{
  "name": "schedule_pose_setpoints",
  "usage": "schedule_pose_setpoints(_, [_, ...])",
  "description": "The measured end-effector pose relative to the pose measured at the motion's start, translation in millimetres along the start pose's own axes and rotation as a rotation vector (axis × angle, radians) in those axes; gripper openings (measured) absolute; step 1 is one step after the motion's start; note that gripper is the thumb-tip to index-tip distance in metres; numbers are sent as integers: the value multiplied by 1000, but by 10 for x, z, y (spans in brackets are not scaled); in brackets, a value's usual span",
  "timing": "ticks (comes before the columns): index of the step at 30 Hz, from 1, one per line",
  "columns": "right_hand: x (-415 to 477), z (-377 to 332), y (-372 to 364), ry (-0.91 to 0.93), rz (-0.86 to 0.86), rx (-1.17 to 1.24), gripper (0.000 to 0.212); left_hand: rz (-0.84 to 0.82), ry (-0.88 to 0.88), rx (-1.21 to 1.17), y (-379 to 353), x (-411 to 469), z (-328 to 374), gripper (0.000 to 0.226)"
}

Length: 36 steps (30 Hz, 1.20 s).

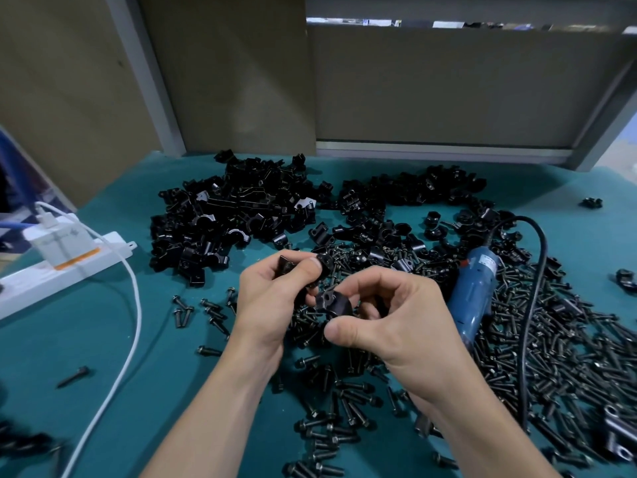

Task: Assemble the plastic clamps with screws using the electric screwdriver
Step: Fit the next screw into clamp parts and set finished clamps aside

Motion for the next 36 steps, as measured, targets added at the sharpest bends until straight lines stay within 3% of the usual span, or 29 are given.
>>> schedule_pose_setpoints(3, [-3, -38, 21, 30, 26, -104, 40, -15, 4, 27, -24, -6, 3, 6])
schedule_pose_setpoints(6, [-16, -74, 40, 64, 39, -180, 39, -1, -16, 96, -11, 1, -14, 13])
schedule_pose_setpoints(8, [-19, -91, 42, 86, 42, -214, 38, -2, -6, 110, -17, -5, -21, 2])
schedule_pose_setpoints(12, [-18, -87, 28, 101, 43, -262, 36, -44, -27, 105, -63, -23, 7, 25])
schedule_pose_setpoints(17, [-35, -81, 50, 90, 90, -305, 35, -230, -33, 67, -268, -76, 27, 49])
schedule_pose_setpoints(25, [-75, -166, 241, 142, 294, -427, 31, -367, 9, 6, -291, -135, 67, 24])
schedule_pose_setpoints(32, [29, -85, 277, 105, 202, -70, 44, -376, 25, 10, -316, -140, 22, 24])
schedule_pose_setpoints(36, [70, 40, 239, 41, 133, 149, 31, -367, 13, 1, -348, -155, 25, 25])
Point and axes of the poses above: each hand's wrist, its own x-axis towards the middle knuckle, its own y-axis out of the back of the hand, z = x × y, the point moved 8 cm from there along x, towards the middle knuckle, and after that the axes turned 7 degrees about x, right-handed, at the moved point
